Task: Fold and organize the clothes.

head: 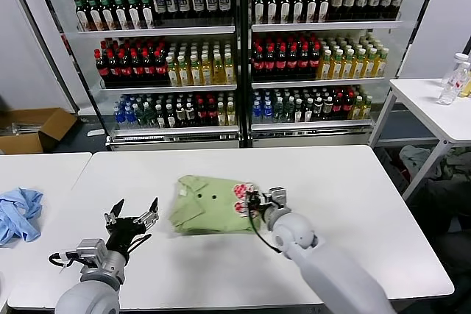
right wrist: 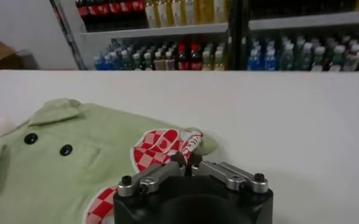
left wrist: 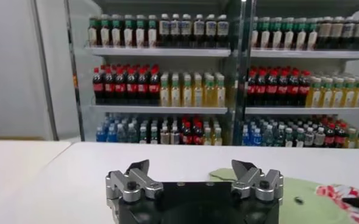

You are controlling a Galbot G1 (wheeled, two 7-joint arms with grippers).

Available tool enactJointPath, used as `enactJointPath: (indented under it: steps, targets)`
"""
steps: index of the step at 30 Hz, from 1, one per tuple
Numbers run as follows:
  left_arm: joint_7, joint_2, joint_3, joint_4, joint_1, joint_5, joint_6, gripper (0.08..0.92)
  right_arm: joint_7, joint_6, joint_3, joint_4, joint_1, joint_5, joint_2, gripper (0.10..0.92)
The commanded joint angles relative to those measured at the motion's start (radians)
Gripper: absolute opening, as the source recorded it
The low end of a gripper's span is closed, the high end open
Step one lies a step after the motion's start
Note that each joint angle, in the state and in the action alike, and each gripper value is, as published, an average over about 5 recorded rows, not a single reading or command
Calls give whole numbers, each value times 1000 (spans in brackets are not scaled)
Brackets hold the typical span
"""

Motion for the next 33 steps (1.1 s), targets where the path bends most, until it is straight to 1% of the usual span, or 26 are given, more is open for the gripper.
enactJointPath:
  steps: [1, 4, 6, 9, 17, 26, 29, 33]
  targets:
    - [10, 8, 37, 3, -19, 44, -13, 823, -154, 86, 122, 159, -108, -324, -169, 128]
    - [13, 8, 47, 2, -19, 52, -17, 823, -129, 175, 208, 235, -220, -431, -179, 155]
    - [15, 8, 55, 3, -20, 62, -22, 823, -103, 239, 262, 271, -290, -477, -174, 203]
    - [18, 6, 65, 0, -22, 73, -28, 822, -64, 290, 332, 333, -379, -510, -158, 289]
    - [28, 0, 72, -38, -20, 81, -30, 823, -27, 295, 444, 491, -537, -492, -148, 523]
    - [42, -10, 75, -62, -6, 92, -34, 823, -27, 312, 511, 594, -640, -491, -144, 774]
    - [49, -15, 75, -85, 19, 102, -37, 822, -32, 319, 518, 611, -670, -510, -143, 814]
    - [52, -24, 62, -100, 48, 107, -38, 823, -36, 320, 538, 623, -700, -513, -141, 822]
